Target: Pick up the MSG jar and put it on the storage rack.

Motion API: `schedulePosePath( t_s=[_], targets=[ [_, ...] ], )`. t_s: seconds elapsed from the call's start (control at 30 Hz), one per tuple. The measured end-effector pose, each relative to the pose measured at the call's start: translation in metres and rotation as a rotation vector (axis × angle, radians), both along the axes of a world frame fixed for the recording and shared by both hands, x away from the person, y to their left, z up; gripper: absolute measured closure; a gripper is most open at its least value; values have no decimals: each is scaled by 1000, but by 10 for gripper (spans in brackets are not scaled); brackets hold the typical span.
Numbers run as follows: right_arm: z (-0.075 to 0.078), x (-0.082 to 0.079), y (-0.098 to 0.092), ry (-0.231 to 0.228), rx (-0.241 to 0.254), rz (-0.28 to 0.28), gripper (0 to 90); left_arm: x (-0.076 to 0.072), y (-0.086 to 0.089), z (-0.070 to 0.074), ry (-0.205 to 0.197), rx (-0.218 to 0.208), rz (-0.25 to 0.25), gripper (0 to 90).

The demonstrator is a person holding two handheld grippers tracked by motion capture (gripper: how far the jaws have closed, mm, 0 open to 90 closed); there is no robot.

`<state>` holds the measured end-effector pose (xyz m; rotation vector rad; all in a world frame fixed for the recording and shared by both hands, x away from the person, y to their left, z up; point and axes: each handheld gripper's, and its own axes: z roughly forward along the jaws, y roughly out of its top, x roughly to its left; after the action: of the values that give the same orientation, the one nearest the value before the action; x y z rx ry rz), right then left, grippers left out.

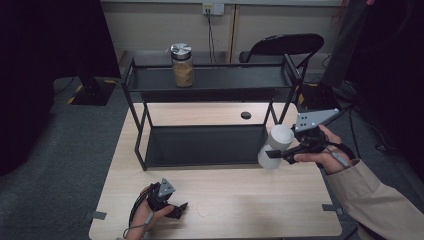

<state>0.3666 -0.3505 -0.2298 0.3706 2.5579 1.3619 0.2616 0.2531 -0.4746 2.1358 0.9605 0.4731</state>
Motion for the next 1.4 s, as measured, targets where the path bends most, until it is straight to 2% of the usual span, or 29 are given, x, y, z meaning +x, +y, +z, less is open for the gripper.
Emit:
schedulePosePath(
  t_s=[0.7, 0.8, 1.03, 1.4],
  targets=[
    [79, 34, 38, -5, -30, -54, 342, 0, 0, 0, 2, -4, 5, 0],
    [87, 40, 43, -3, -26, -67, 342, 0, 0, 0, 2, -4, 5, 0],
    [107, 51, 58, -5, -49, -97, 342, 1, 0, 0, 3, -4, 5, 0],
    [128, 69, 80, 2, -38, -139, 342, 1, -1, 0, 4, -2, 9, 0]
  ],
)
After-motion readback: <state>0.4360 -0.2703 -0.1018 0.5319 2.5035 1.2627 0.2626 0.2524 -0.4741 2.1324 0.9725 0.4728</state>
